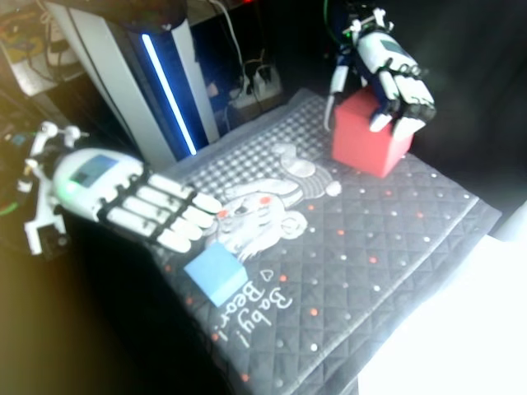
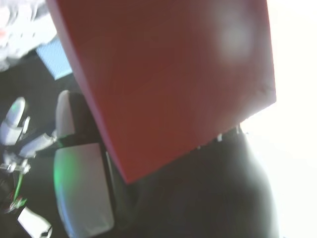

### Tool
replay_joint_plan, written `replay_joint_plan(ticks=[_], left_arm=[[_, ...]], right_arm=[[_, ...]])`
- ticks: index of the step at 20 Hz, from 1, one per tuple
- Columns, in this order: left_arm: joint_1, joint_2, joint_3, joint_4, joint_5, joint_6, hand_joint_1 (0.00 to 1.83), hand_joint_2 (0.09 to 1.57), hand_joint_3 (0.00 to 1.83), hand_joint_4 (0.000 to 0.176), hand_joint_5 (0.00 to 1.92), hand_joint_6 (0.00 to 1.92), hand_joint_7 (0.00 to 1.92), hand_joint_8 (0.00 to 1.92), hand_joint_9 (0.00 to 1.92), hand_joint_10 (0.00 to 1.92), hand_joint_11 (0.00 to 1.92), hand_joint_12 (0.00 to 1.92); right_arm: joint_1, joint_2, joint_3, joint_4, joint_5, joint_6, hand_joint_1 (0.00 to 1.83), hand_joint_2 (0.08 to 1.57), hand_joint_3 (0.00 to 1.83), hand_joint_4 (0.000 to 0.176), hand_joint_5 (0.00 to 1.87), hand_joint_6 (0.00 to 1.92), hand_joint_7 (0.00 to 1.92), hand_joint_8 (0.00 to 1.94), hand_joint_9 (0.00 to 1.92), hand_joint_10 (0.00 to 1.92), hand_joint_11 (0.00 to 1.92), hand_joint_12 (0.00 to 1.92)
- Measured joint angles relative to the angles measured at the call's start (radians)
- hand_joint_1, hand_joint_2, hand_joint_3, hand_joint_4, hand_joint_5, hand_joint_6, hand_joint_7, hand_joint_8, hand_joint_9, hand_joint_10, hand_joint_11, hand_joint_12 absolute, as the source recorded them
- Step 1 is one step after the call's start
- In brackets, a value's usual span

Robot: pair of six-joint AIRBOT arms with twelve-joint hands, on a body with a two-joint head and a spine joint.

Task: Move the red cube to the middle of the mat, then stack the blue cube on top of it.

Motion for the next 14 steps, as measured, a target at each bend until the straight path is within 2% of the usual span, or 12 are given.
replay_joint_plan(ticks=[2, 3, 4, 5, 6, 7, 9, 10, 11, 12, 13, 14], left_arm=[[-0.025, -0.024, 0.006, 0.012, -0.022, -0.016, 1.38, 1.13, 0.02, 0.171, 0.0, 1.58, 0.0, 1.37, 0.03, 1.79, 0.31, 1.92], [-0.038, -0.05, 0.02, 0.031, -0.02, -0.031, 1.34, 1.14, 0.03, 0.164, 0.0, 1.64, 0.0, 1.55, 0.01, 1.9, 0.28, 1.92], [-0.051, -0.077, 0.036, 0.043, -0.006, -0.056, 1.36, 1.13, 0.03, 0.128, 0.0, 1.51, 0.0, 1.35, 0.0, 1.66, 0.12, 1.92], [-0.061, -0.097, 0.046, 0.05, 0.008, -0.068, 1.36, 1.13, 0.03, 0.128, 0.0, 1.51, 0.0, 1.35, 0.0, 1.66, 0.12, 1.92], [-0.084, -0.129, 0.065, 0.065, 0.039, -0.085, 1.36, 1.12, 0.03, 0.107, 0.04, 1.47, 0.07, 1.33, 0.14, 1.65, 0.23, 1.91], [-0.096, -0.149, 0.074, 0.072, 0.058, -0.094, 1.36, 1.12, 0.03, 0.107, 0.04, 1.47, 0.07, 1.33, 0.14, 1.65, 0.23, 1.91], [-0.118, -0.188, 0.093, 0.091, 0.106, -0.105, 1.38, 1.1, 0.01, 0.08, 0.02, 1.45, 0.0, 1.59, 0.11, 1.87, 0.36, 1.92], [-0.119, -0.192, 0.095, 0.092, 0.115, -0.109, 1.38, 1.1, 0.01, 0.08, 0.02, 1.45, 0.0, 1.59, 0.11, 1.87, 0.36, 1.92], [-0.123, -0.211, 0.112, 0.104, 0.138, -0.131, 1.37, 1.09, 0.01, 0.011, 0.03, 1.23, 0.0, 1.47, 0.05, 1.74, 0.28, 1.92], [-0.124, -0.227, 0.124, 0.106, 0.154, -0.15, 1.37, 1.09, 0.01, 0.011, 0.03, 1.23, 0.0, 1.47, 0.05, 1.74, 0.28, 1.92], [-0.124, -0.242, 0.138, 0.116, 0.177, -0.179, 0.96, 1.09, 0.01, 0.032, 0.04, 1.3, 0.01, 1.36, 0.03, 1.63, 0.21, 1.92], [-0.124, -0.254, 0.151, 0.132, 0.195, -0.206, 0.78, 1.07, 0.0, 0.071, 0.01, 1.1, 0.01, 1.08, 0.01, 1.33, 0.04, 1.85]], right_arm=[[0.0, -0.005, 0.004, 0.002, 0.001, 0.0, 0.67, 1.25, 0.0, 0.0, 0.0, 0.0, 0.0, 0.0, 0.0, 0.0, 0.0, 0.0], [0.0, -0.006, 0.005, 0.001, 0.0, 0.001, 0.65, 1.25, 0.01, 0.0, 0.0, 0.0, 0.0, 0.0, 0.0, 0.0, 0.0, 0.0], [0.0, -0.006, 0.005, -0.002, 0.0, 0.001, 0.65, 1.25, 0.0, 0.0, 0.0, 0.0, 0.0, 0.0, 0.0, 0.0, 0.0, 0.0], [0.0, -0.006, 0.005, -0.002, 0.0, 0.001, 0.65, 1.25, 0.0, 0.0, 0.0, 0.0, 0.0, 0.0, 0.0, 0.0, 0.0, 0.0], [0.0, -0.006, 0.005, 0.003, 0.0, 0.001, 0.65, 1.24, 0.0, 0.0, 0.0, 0.0, 0.0, 0.0, 0.0, 0.0, 0.0, 0.0], [-0.001, -0.006, 0.006, 0.005, 0.0, 0.001, 0.65, 1.24, 0.0, 0.0, 0.0, 0.0, 0.0, 0.0, 0.0, 0.0, 0.0, 0.0], [-0.001, -0.008, 0.006, 0.005, 0.0, 0.001, 0.65, 1.25, 0.0, 0.0, 0.0, 0.0, 0.0, 0.0, 0.0, 0.0, 0.0, 0.0], [-0.001, -0.008, 0.006, 0.004, 0.0, 0.001, 0.65, 1.25, 0.0, 0.0, 0.0, 0.0, 0.0, 0.0, 0.0, 0.0, 0.0, 0.0], [-0.001, -0.01, 0.006, 0.005, 0.001, 0.001, 0.64, 1.25, 0.0, 0.0, 0.0, 0.0, 0.0, 0.0, 0.0, 0.0, 0.0, 0.0], [-0.001, -0.01, 0.007, 0.004, 0.0, 0.001, 0.64, 1.25, 0.0, 0.0, 0.0, 0.0, 0.0, 0.0, 0.0, 0.0, 0.0, 0.0], [-0.002, -0.01, 0.007, 0.005, 0.0, 0.001, 0.65, 1.25, 0.0, 0.0, 0.0, 0.0, 0.0, 0.0, 0.0, 0.0, 0.0, 0.0], [-0.002, -0.01, 0.007, 0.008, 0.0, 0.002, 0.64, 1.25, 0.0, 0.0, 0.0, 0.0, 0.0, 0.0, 0.0, 0.0, 0.0, 0.0]])
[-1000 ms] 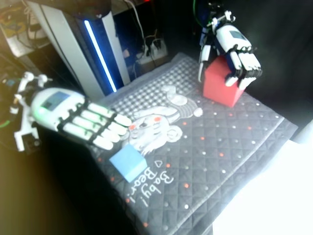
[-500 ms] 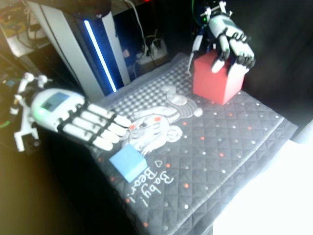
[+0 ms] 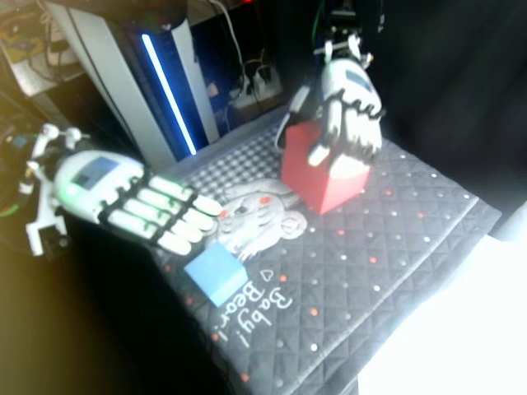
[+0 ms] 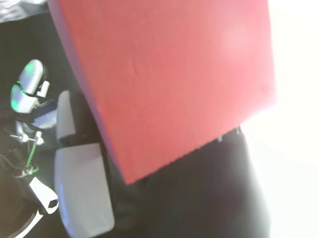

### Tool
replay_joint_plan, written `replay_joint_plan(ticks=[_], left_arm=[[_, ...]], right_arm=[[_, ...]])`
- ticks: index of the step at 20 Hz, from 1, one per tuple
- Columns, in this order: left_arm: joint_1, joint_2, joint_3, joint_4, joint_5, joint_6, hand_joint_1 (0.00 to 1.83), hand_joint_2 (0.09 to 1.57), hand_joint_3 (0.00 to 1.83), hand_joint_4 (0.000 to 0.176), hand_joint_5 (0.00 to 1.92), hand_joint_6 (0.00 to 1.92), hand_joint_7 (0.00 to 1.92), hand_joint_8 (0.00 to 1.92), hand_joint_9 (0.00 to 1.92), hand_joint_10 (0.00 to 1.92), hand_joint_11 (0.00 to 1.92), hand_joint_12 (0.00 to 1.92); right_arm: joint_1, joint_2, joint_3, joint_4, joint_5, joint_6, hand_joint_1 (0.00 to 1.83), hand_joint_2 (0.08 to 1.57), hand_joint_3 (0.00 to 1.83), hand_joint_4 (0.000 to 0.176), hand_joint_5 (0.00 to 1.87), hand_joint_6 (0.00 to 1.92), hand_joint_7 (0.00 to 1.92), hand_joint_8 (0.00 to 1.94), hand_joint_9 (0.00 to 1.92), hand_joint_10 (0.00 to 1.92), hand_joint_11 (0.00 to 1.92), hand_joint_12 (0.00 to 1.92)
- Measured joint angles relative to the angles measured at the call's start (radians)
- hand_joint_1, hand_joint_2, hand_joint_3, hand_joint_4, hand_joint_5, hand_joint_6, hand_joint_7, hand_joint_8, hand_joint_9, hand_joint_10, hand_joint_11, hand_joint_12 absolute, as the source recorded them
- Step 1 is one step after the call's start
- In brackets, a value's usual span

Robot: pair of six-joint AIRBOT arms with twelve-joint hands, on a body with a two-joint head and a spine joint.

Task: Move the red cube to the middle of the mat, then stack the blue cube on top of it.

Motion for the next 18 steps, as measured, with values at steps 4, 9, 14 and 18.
replay_joint_plan(ticks=[4, 9, 14, 18], left_arm=[[0.0, -0.021, 0.015, 0.026, 0.032, -0.049, 0.56, 0.99, 0.0, 0.113, 0.0, 0.01, 0.0, 0.04, 0.0, 0.08, 0.0, 1.13], [0.035, -0.018, 0.026, 0.021, -0.013, -0.118, 0.49, 0.9, 0.0, 0.176, 0.0, 0.0, 0.0, 0.0, 0.0, 0.0, 0.0, 0.01], [0.103, 0.087, -0.062, -0.024, -0.203, -0.059, 0.45, 0.89, 0.0, 0.174, 0.0, 0.0, 0.0, 0.0, 0.0, 0.0, 0.0, 0.0], [0.198, 0.201, -0.134, -0.109, -0.358, 0.016, 0.52, 0.96, 0.02, 0.16, 0.0, 0.0, 0.0, 0.0, 0.0, 0.0, 0.0, 0.0]], right_arm=[[-0.011, -0.004, 0.001, 0.011, -0.001, 0.0, 0.62, 1.26, 0.0, 0.0, 0.0, 0.0, 0.0, 0.0, 0.0, 0.0, 0.0, 0.0], [-0.011, -0.006, 0.008, 0.008, 0.0, 0.034, 0.71, 1.16, 0.0, 0.002, 0.0, 0.0, 0.0, 0.0, 0.0, 0.0, 0.0, 0.0], [-0.025, -0.008, 0.067, 0.005, -0.008, 0.175, 0.77, 1.15, 0.0, 0.0, 0.0, 0.0, 0.0, 0.0, 0.0, 0.0, 0.03, 0.02], [0.02, -0.005, 0.103, -0.003, -0.077, 0.198, 0.89, 1.1, 0.0, 0.0, 0.0, 0.0, 0.0, 0.0, 0.04, 0.02, 0.0, 0.88]])
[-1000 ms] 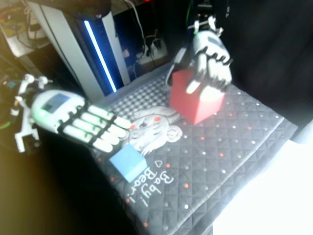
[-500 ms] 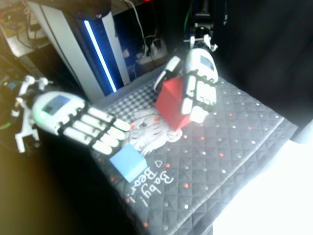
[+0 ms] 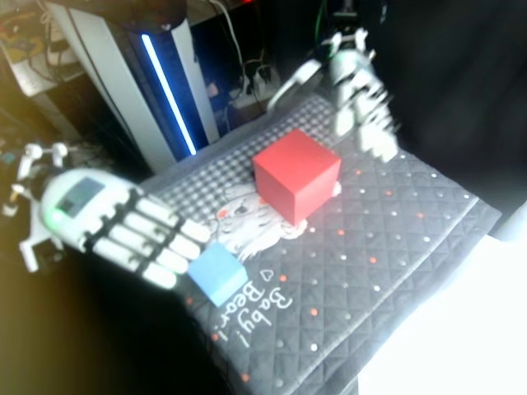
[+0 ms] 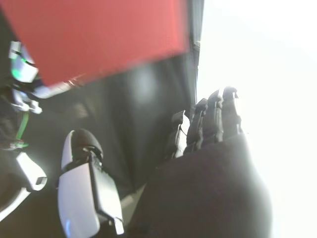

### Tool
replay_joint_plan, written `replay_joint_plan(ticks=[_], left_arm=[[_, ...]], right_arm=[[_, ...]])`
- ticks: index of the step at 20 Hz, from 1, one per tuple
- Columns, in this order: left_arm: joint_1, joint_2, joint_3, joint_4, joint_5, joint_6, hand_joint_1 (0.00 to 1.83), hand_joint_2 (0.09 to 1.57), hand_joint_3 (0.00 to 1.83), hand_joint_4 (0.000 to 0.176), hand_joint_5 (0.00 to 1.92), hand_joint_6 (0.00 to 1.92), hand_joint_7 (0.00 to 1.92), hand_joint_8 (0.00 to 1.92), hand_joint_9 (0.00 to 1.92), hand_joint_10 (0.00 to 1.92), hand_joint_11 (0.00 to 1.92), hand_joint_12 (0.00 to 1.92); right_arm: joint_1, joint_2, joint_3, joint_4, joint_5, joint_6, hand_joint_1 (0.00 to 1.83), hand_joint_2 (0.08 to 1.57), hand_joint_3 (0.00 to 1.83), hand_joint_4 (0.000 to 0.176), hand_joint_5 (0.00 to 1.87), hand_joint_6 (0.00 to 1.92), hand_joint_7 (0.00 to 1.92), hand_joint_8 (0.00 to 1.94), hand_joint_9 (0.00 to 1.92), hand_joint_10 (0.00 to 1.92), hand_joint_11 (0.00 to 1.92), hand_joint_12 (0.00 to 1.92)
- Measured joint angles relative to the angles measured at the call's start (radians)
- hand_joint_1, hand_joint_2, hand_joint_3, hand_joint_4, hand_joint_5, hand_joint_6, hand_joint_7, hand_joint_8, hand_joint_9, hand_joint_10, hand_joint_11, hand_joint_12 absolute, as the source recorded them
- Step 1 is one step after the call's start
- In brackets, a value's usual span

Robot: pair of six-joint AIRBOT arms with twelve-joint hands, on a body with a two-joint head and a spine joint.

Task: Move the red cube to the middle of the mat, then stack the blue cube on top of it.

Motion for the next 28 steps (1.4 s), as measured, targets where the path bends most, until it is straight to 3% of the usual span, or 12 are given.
replay_joint_plan(ticks=[2, 3, 5, 6, 8, 11, 15, 16, 19, 20, 23, 28], left_arm=[[0.049, 0.051, -0.047, -0.022, -0.08, 0.043, 0.52, 0.97, 0.02, 0.097, 0.0, 0.0, 0.0, 0.0, 0.0, 0.0, 0.0, 0.0], [0.07, 0.064, -0.057, -0.03, -0.107, 0.045, 0.59, 0.98, 0.02, 0.093, 0.0, 0.0, 0.0, 0.0, 0.0, 0.0, 0.0, 0.0], [0.11, 0.085, -0.072, -0.056, -0.156, 0.05, 0.67, 0.98, 0.01, 0.114, 0.0, 0.0, 0.0, 0.0, 0.0, 0.0, 0.0, 0.0], [0.125, 0.093, -0.076, -0.07, -0.173, 0.051, 0.69, 0.99, 0.02, 0.103, 0.0, 0.0, 0.0, 0.0, 0.0, 0.0, 0.0, 0.0], [0.151, 0.107, -0.088, -0.092, -0.21, 0.054, 0.71, 1.01, 0.02, 0.102, 0.0, 0.0, 0.0, 0.0, 0.0, 0.0, 0.0, 0.0], [0.183, 0.108, -0.092, -0.11, -0.254, 0.055, 0.79, 1.01, 0.02, 0.043, 0.03, 0.01, 0.0, 0.0, 0.0, 0.0, 0.0, 0.0], [0.196, 0.108, -0.092, -0.16, -0.307, 0.055, 0.78, 1.02, 0.01, 0.041, 0.03, 0.01, 0.0, 0.0, 0.0, 0.0, 0.0, 0.0], [0.197, 0.108, -0.093, -0.161, -0.315, 0.055, 0.77, 1.03, 0.01, 0.049, 0.03, 0.01, 0.0, 0.0, 0.0, 0.0, 0.0, 0.0], [0.213, 0.108, -0.093, -0.165, -0.34, 0.054, 0.76, 1.05, 0.02, 0.051, 0.04, 0.01, 0.0, 0.0, 0.0, 0.0, 0.0, 0.0], [0.22, 0.108, -0.093, -0.174, -0.349, 0.054, 0.76, 1.05, 0.02, 0.074, 0.05, 0.01, 0.0, 0.0, 0.0, 0.0, 0.0, 0.0], [0.232, 0.108, -0.093, -0.185, -0.364, 0.054, 0.76, 1.06, 0.02, 0.08, 0.05, 0.01, 0.0, 0.0, 0.0, 0.0, 0.0, 0.0], [0.237, 0.108, -0.099, -0.192, -0.37, 0.054, 0.77, 1.06, 0.01, 0.067, 0.06, 0.01, 0.0, 0.0, 0.0, 0.0, 0.0, 0.0]], right_arm=[[0.032, -0.006, 0.039, -0.016, -0.059, 0.062, 0.9, 1.1, 0.0, 0.0, 0.0, 0.0, 0.01, 0.0, 0.06, 0.04, 0.0, 1.0], [0.035, -0.015, 0.065, -0.024, -0.076, 0.106, 0.92, 1.11, 0.0, 0.0, 0.0, 0.0, 0.0, 0.0, 0.06, 0.05, 0.0, 1.38], [0.071, -0.043, 0.115, -0.012, -0.146, 0.155, 0.98, 1.13, 0.0, 0.0, 0.0, 0.0, 0.02, 0.0, 0.08, 0.07, 0.0, 1.11], [0.095, -0.057, 0.13, -0.013, -0.18, 0.156, 0.96, 1.13, 0.0, 0.0, 0.0, 0.0, 0.0, 0.0, 0.08, 0.08, 0.0, 0.91], [0.153, -0.097, 0.165, -0.037, -0.247, 0.157, 0.91, 1.14, 0.0, 0.0, 0.0, 0.0, 0.0, 0.0, 0.09, 0.09, 0.0, 1.21], [0.193, -0.157, 0.21, -0.051, -0.314, 0.159, 0.97, 1.13, 0.0, 0.0, 0.0, 0.0, 0.08, 0.01, 0.12, 0.14, 0.0, 1.25], [0.219, -0.186, 0.249, -0.042, -0.388, 0.158, 1.03, 1.14, 0.0, 0.0, 0.07, 0.02, 0.03, 0.01, 0.14, 0.2, 0.0, 1.33], [0.225, -0.192, 0.259, -0.039, -0.393, 0.158, 1.03, 1.13, 0.0, 0.0, 0.18, 0.03, 0.2, 0.03, 0.21, 0.45, 0.0, 1.47], [0.266, -0.222, 0.286, -0.038, -0.437, 0.135, 1.11, 1.14, 0.0, 0.0, 0.46, 0.18, 0.48, 0.46, 0.19, 1.19, 0.0, 1.81], [0.29, -0.231, 0.292, -0.04, -0.45, 0.111, 1.12, 1.32, 0.0, 0.0, 0.7, 1.55, 0.51, 1.53, 0.28, 1.85, 0.33, 1.92], [0.3, -0.232, 0.291, -0.047, -0.455, 0.114, 1.13, 1.3, 0.0, 0.0, 0.71, 1.56, 0.62, 1.52, 0.59, 1.92, 0.66, 1.92], [0.362, -0.131, 0.196, -0.215, -0.454, 0.159, 1.3, 1.3, 0.02, 0.0, 0.53, 1.53, 0.66, 1.62, 0.65, 1.73, 0.71, 1.92]])
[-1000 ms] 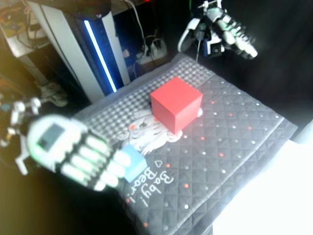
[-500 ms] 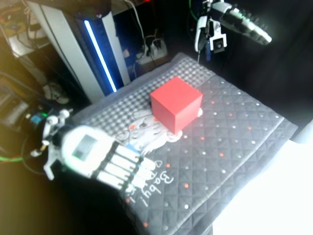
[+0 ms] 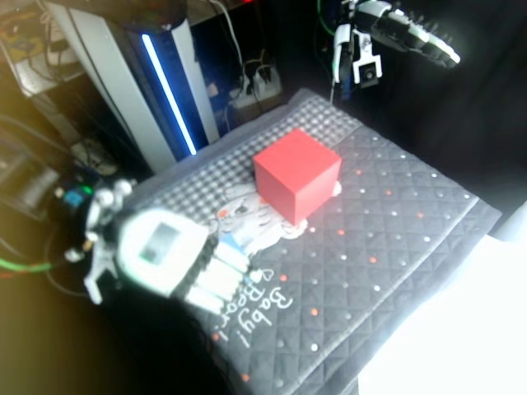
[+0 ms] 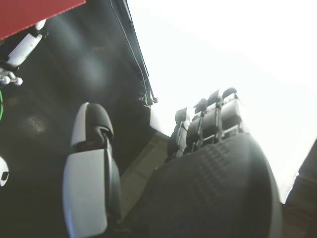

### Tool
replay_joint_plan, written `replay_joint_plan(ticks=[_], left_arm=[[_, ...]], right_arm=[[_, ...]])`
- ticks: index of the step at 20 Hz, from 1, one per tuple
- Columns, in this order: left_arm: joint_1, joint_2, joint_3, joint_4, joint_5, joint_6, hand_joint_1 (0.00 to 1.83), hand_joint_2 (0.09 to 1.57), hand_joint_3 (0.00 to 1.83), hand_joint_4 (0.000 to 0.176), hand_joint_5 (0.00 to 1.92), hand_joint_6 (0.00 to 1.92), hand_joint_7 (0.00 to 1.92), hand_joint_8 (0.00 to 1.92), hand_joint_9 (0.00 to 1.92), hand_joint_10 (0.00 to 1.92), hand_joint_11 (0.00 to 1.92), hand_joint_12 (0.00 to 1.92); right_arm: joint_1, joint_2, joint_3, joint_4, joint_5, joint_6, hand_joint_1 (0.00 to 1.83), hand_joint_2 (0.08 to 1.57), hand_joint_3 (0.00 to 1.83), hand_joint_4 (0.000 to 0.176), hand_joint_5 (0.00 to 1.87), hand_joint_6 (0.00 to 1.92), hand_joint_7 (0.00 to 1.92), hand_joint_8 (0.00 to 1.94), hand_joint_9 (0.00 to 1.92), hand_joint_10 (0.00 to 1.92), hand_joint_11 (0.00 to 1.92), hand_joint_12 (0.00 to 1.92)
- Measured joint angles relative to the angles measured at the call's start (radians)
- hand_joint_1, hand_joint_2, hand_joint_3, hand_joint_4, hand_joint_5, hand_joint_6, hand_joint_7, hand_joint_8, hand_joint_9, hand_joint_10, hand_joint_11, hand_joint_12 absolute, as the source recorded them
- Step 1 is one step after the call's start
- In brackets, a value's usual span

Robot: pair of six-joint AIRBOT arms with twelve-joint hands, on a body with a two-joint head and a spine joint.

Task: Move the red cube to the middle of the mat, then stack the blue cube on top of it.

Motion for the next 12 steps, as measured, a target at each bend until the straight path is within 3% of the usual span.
replay_joint_plan(ticks=[1, 2, 3, 4, 5, 6, 7, 8, 9, 11, 12], left_arm=[[0.003, 0.0, 0.0, -0.001, -0.003, 0.0, 0.77, 1.06, 0.01, 0.067, 0.06, 0.01, 0.0, 0.0, 0.0, 0.0, 0.0, 0.0], [0.009, 0.0, -0.002, -0.01, -0.004, 0.001, 0.77, 1.06, 0.01, 0.082, 0.05, 0.0, 0.0, 0.0, 0.0, 0.0, 0.0, 0.0], [0.01, 0.0, -0.002, -0.016, -0.003, 0.0, 0.76, 1.06, 0.01, 0.094, 0.05, 0.0, 0.0, 0.0, 0.0, 0.0, 0.0, 0.0], [0.012, 0.0, -0.002, -0.021, -0.003, 0.0, 0.79, 1.05, 0.0, 0.094, 0.05, 0.0, 0.0, 0.0, 0.0, 0.0, 0.0, 0.0], [0.013, 0.0, -0.002, -0.022, -0.005, 0.0, 0.79, 1.05, 0.0, 0.094, 0.05, 0.0, 0.0, 0.0, 0.0, 0.0, 0.0, 0.0], [0.013, 0.0, -0.002, -0.021, -0.004, 0.0, 0.81, 1.05, 0.0, 0.072, 0.06, 0.01, 0.0, 0.0, 0.0, 0.0, 0.0, 0.0], [0.013, 0.0, -0.002, -0.021, -0.005, 0.0, 0.8, 1.05, 0.0, 0.062, 0.08, 0.01, 0.0, 0.0, 0.0, 0.0, 0.0, 0.0], [0.013, 0.0, -0.002, -0.024, -0.005, 0.0, 0.78, 1.05, 0.0, 0.057, 0.08, 0.01, 0.0, 0.0, 0.0, 0.0, 0.0, 0.0], [0.013, -0.003, -0.001, -0.031, -0.005, 0.001, 0.78, 1.05, 0.0, 0.065, 0.07, 0.01, 0.0, 0.0, 0.0, 0.0, 0.0, 0.0], [0.013, -0.003, -0.001, -0.034, -0.004, 0.0, 0.82, 1.05, 0.0, 0.054, 0.07, 0.01, 0.0, 0.0, 0.0, 0.0, 0.0, 0.0], [0.013, -0.003, -0.001, -0.034, -0.006, 0.0, 0.81, 1.05, 0.0, 0.05, 0.08, 0.01, 0.0, 0.0, 0.0, 0.0, 0.0, 0.0]], right_arm=[[0.013, 0.017, -0.012, -0.011, 0.006, 0.001, 1.3, 1.3, 0.02, 0.0, 0.53, 1.53, 0.66, 1.62, 0.65, 1.73, 0.71, 1.92], [0.037, 0.042, -0.029, -0.03, 0.012, 0.001, 1.13, 1.29, 0.04, 0.0, 0.61, 1.53, 0.71, 1.58, 0.77, 1.87, 0.76, 1.92], [0.067, 0.056, -0.039, -0.055, 0.022, 0.002, 1.13, 1.17, 0.31, 0.0, 0.62, 1.51, 0.7, 1.7, 0.79, 1.91, 0.79, 1.92], [0.103, 0.062, -0.042, -0.104, 0.03, 0.042, 1.15, 1.09, 0.48, 0.0, 0.62, 1.51, 0.7, 1.77, 0.81, 1.92, 0.82, 1.92], [0.126, 0.062, -0.039, -0.145, 0.035, 0.089, 1.15, 1.09, 0.48, 0.0, 0.62, 1.51, 0.7, 1.77, 0.81, 1.92, 0.82, 1.92], [0.163, 0.061, -0.034, -0.212, 0.039, 0.154, 1.14, 1.2, 0.34, 0.0, 0.57, 1.46, 0.63, 1.91, 0.85, 1.92, 0.86, 1.92], [0.193, 0.057, -0.033, -0.261, 0.051, 0.185, 1.13, 1.29, 0.29, 0.0, 0.24, 1.63, 0.62, 1.91, 0.92, 1.92, 0.95, 1.92], [0.217, 0.05, -0.033, -0.284, 0.055, 0.196, 1.11, 1.39, 0.08, 0.0, 0.34, 1.58, 0.6, 1.94, 0.87, 1.92, 0.93, 1.92], [0.237, 0.039, -0.033, -0.313, 0.059, 0.211, 1.23, 1.37, 0.03, 0.0, 0.09, 1.1, 0.54, 1.81, 0.77, 1.92, 0.9, 1.92], [0.268, 0.008, -0.029, -0.402, 0.061, 0.275, 1.27, 1.35, 0.01, 0.0, 0.01, 0.3, 0.56, 1.74, 0.74, 1.92, 0.85, 1.92], [0.286, -0.008, -0.029, -0.449, 0.051, 0.303, 1.26, 1.35, 0.01, 0.0, 0.14, 0.28, 0.55, 1.74, 0.7, 1.92, 0.8, 1.92]])
